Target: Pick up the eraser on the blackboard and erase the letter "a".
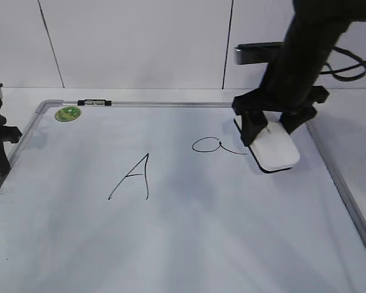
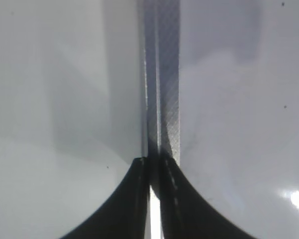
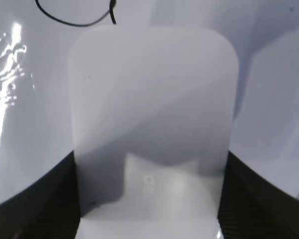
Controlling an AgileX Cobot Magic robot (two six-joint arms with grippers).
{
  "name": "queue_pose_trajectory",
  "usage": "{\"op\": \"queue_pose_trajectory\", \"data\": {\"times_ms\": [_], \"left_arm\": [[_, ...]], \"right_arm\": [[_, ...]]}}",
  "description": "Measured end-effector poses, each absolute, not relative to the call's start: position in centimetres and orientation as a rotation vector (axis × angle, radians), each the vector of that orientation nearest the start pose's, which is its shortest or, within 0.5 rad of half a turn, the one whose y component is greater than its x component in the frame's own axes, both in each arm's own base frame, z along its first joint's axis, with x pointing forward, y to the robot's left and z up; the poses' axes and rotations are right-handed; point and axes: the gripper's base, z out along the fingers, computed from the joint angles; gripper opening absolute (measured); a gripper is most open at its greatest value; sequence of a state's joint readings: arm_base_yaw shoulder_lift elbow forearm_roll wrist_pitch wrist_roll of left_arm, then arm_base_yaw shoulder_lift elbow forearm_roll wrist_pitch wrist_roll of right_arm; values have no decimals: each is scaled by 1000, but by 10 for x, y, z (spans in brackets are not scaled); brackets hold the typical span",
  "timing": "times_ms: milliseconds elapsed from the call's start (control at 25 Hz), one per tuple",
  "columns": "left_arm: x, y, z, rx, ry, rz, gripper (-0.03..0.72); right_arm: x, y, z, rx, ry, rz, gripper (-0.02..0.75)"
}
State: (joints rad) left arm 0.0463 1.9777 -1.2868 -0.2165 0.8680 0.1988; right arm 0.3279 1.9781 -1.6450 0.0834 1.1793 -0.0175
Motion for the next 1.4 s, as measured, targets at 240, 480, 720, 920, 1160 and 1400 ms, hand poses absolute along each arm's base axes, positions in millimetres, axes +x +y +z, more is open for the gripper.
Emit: {"op": "queue_pose_trajectory", "data": {"times_ms": [240, 480, 720, 920, 1160, 1400], "left_arm": [[376, 3, 154, 31, 3013, -239, 39], [376, 2, 154, 31, 3015, -240, 39], [376, 2, 154, 31, 3015, -240, 39], [376, 2, 154, 31, 3015, -240, 39], [376, 3, 154, 30, 3015, -240, 39], [376, 3, 154, 30, 3015, -240, 39]], "right_arm": [[439, 160, 216, -484, 2928, 162, 568], [449, 166, 200, -463, 2949, 201, 568], [452, 167, 182, -466, 2988, 193, 568], [452, 171, 174, -477, 2997, 192, 568], [442, 198, 172, -625, 2967, 114, 568], [420, 242, 172, -776, 2937, 130, 568]]}}
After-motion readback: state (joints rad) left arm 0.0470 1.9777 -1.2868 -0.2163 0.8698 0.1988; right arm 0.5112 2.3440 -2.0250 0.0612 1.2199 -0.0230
